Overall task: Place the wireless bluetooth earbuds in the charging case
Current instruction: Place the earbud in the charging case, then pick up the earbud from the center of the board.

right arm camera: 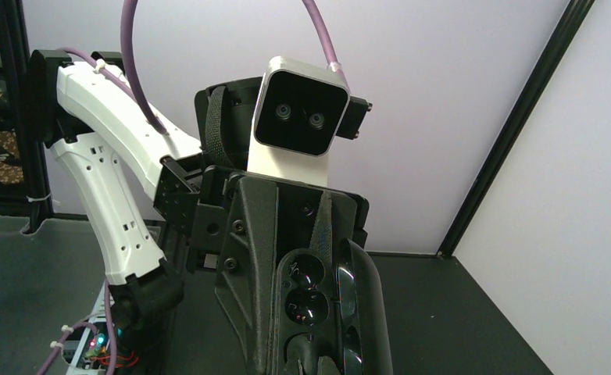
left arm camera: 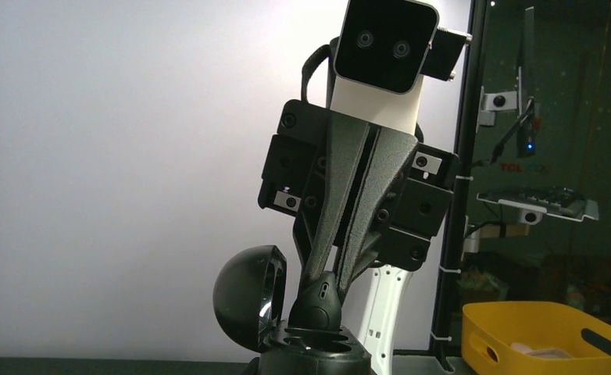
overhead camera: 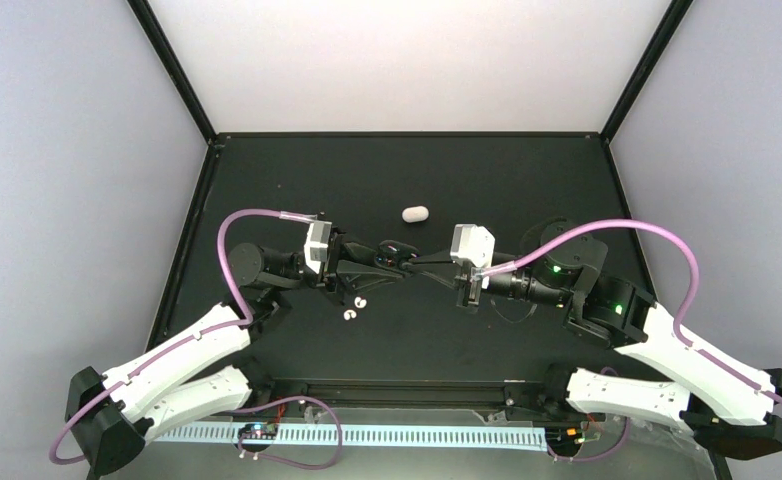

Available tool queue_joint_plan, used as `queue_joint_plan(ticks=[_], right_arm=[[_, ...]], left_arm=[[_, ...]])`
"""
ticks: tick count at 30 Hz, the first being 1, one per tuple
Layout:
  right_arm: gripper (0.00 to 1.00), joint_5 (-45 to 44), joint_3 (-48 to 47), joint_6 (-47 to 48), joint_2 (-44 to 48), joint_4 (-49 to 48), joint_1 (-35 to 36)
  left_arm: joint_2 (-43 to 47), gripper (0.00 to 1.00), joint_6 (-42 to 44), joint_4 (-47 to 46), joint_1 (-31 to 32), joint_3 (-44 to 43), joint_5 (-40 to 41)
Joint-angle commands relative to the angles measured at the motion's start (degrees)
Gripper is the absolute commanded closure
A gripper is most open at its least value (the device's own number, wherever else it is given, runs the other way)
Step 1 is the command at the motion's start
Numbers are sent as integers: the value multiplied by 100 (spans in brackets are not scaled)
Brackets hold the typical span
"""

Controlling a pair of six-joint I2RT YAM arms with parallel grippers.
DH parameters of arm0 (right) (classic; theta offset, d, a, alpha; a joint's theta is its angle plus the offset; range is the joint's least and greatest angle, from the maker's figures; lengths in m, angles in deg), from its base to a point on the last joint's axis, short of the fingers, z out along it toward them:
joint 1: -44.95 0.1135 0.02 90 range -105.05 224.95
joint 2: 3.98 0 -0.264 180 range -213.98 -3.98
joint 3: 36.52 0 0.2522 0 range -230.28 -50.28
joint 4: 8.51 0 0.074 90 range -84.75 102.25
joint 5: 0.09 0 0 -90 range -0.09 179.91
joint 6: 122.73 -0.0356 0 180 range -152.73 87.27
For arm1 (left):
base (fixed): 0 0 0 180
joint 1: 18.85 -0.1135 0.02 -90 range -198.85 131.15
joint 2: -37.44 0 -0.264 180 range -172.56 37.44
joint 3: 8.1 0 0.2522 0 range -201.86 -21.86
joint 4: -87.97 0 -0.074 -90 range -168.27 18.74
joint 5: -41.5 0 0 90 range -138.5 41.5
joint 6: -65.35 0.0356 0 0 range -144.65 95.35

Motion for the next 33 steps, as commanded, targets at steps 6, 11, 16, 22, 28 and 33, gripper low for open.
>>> queue_joint_plan(ticks=[6, 11, 16, 22, 28, 33], right_arm=[[91, -81, -162, -57, 21, 209, 28], [89, -55, -171, -95, 35, 188, 25], [88, -37, -195, -124, 60, 157, 27], [75, 42, -315, -352, 230, 25, 27], [53, -45, -518, -735, 624, -93, 27], [48, -1566, -589, -947, 802, 155, 19]], left_arm=[[135, 98, 17, -291, 44, -32, 96], [121, 99, 16, -287, 44, -28, 90], [113, 98, 17, -282, 50, -16, 93], [112, 98, 43, -250, 51, 1, 117], [129, 98, 42, -258, 57, 67, 157], [177, 98, -16, -296, 53, 125, 173]])
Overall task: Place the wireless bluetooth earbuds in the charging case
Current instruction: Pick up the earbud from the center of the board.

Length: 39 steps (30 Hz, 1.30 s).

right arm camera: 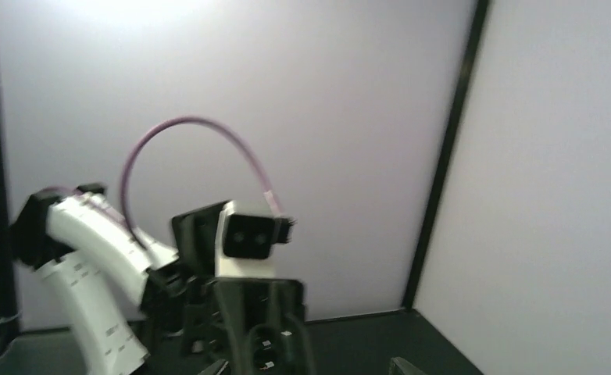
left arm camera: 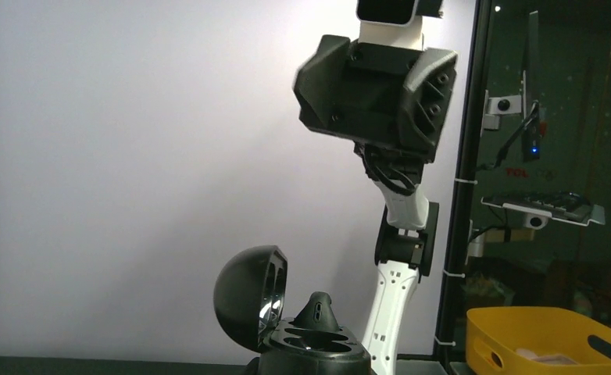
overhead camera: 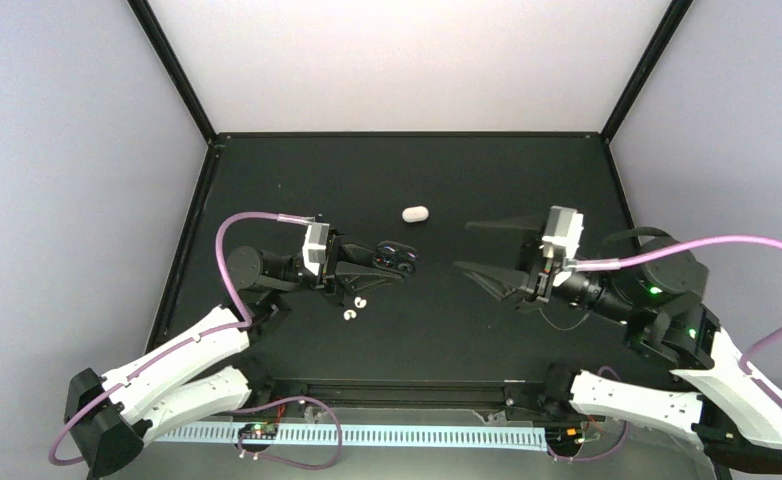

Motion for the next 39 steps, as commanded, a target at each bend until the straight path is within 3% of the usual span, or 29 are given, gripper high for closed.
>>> queue_joint_plan(ticks=[1, 5, 7, 9, 11, 13, 19, 23, 32, 39], right_arm=[[48, -1378, -152, -279, 31, 164, 11], [45, -2273, -52, -530, -117, 227, -66], [40, -2741, 7, -854, -256, 465, -438], [39, -2200, 202, -1518, -436, 831, -1489], [40, -1114, 782, -2308, -516, 915, -3033], [42, -926, 1649, -2746, -448, 747, -3547], [48, -1077, 3911, -3727, -252, 198, -4165], [53, -1508, 4703, -4121, -221, -177, -4430], [60, -2255, 4763, -4373, -1324, -992, -4822], [60, -2005, 4289, -4199, -2511, -1244, -5122]], left_arm=[[122, 98, -11, -246, 38, 41, 38], [208, 98, -65, -222, 38, 123, 83], [281, 98, -119, -217, 38, 177, 99], [379, 98, -138, -165, 39, 243, 115], [516, 98, -132, -82, 43, 321, 144], [678, 98, -104, 45, 38, 409, 187], [1180, 98, 189, 701, 42, 565, 220], [1421, 99, 377, 1066, 38, 626, 209], [1731, 98, 558, 1382, 38, 771, 186], [1883, 98, 568, 1438, 42, 804, 163]])
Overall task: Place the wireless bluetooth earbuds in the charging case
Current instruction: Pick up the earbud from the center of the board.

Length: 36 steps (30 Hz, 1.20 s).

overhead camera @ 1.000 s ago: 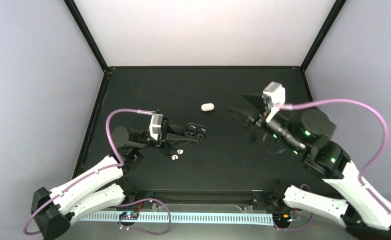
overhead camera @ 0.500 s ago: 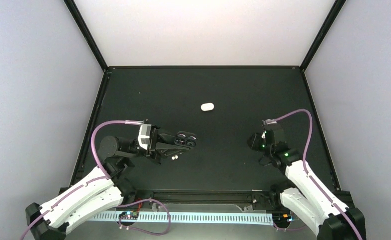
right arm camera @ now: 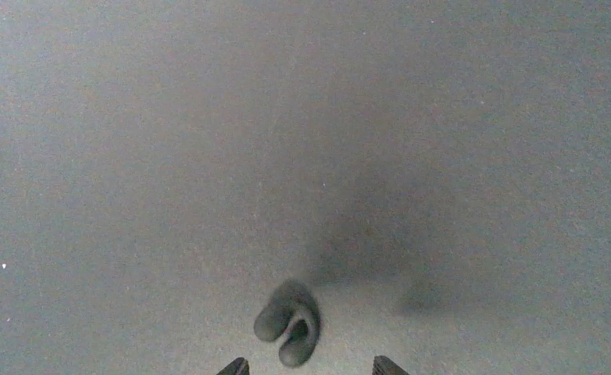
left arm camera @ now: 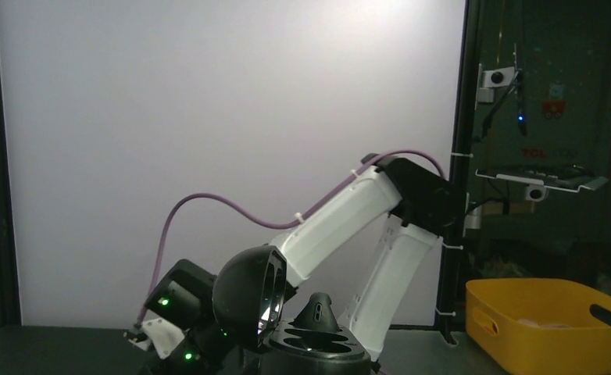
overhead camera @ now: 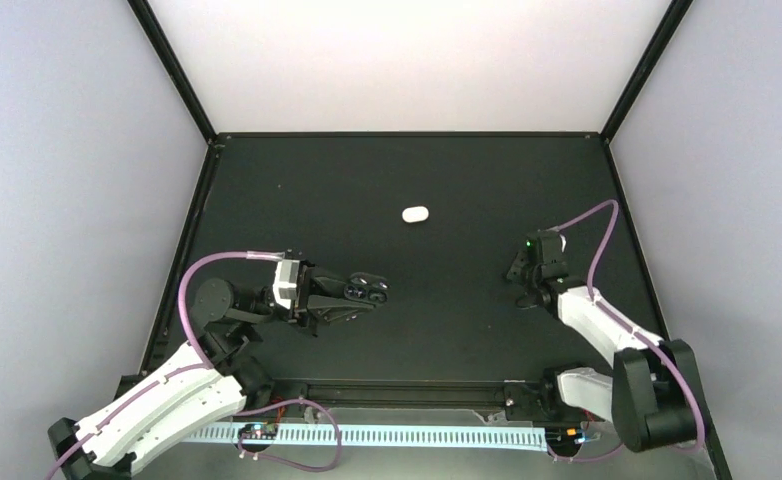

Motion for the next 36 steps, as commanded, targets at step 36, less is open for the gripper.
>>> queue_joint_plan(ticks=[36], right_arm=[[51, 1301, -532, -583, -1589, -793, -51]], left_arm=[[91, 98, 132, 25, 31, 67, 77]])
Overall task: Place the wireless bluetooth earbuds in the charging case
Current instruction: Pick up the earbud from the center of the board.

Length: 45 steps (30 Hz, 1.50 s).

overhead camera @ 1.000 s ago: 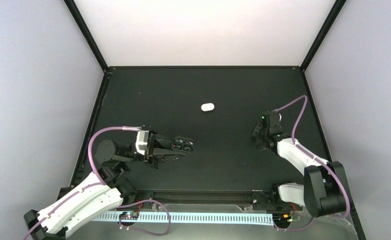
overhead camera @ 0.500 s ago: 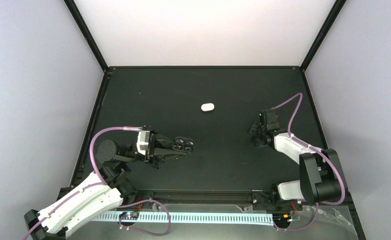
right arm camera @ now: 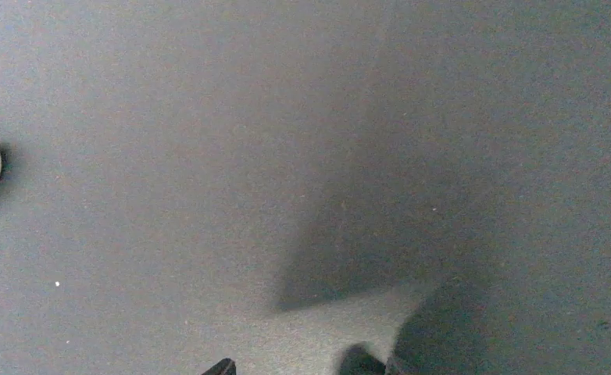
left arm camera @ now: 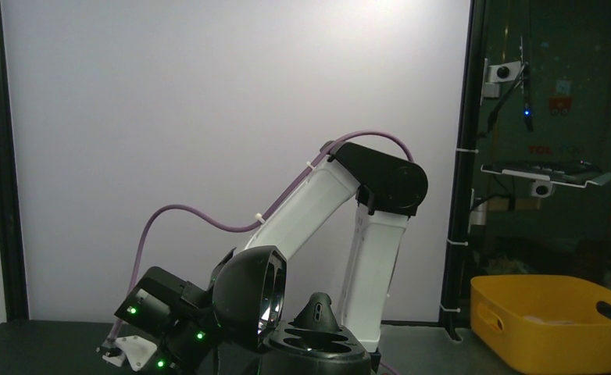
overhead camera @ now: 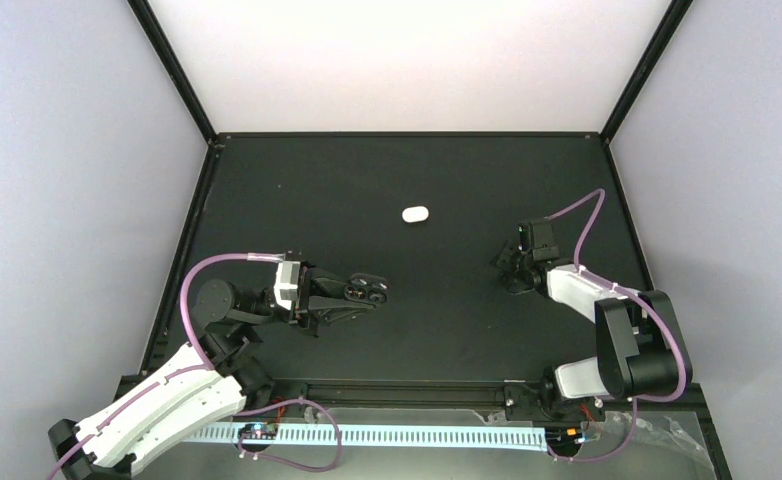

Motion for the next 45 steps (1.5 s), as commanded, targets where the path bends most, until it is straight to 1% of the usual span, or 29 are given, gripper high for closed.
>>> queue_joint_plan(ticks=[1, 7, 10, 18, 19, 20, 26, 29, 33, 37, 42, 45], right_arm=[[52, 472, 85, -238, 3, -91, 60], [53, 717, -8, -475, 40, -28, 438], [53, 741, -70, -536, 206, 53, 582], [52, 39, -152, -5, 844, 718, 521], [53, -6, -123, 65, 854, 753, 497], [56, -66, -118, 158, 836, 806, 491], [83, -368, -33, 534, 656, 957, 492], [90, -293, -46, 608, 504, 937, 490], [93, -90, -94, 650, 280, 919, 540], [99, 52, -42, 620, 107, 861, 630], [99, 185, -67, 561, 49, 824, 729], [99, 265, -147, 457, -1, 836, 910]], left_arm=[[-6, 99, 51, -36, 31, 5, 34], [-5, 98, 37, -45, 26, 5, 35], [-6, 98, 37, -45, 33, 4, 21], [31, 98, 64, 2, 31, 1, 40], [32, 98, 65, 0, 31, 1, 43], [33, 99, 68, 0, 31, 3, 42], [32, 98, 73, 12, 31, -5, 42], [27, 98, 84, 18, 31, -12, 46], [14, 99, 93, 26, 31, -14, 47], [17, 99, 101, 30, 31, -14, 56], [7, 98, 97, 18, 31, -14, 46], [6, 99, 91, 28, 31, -14, 36]])
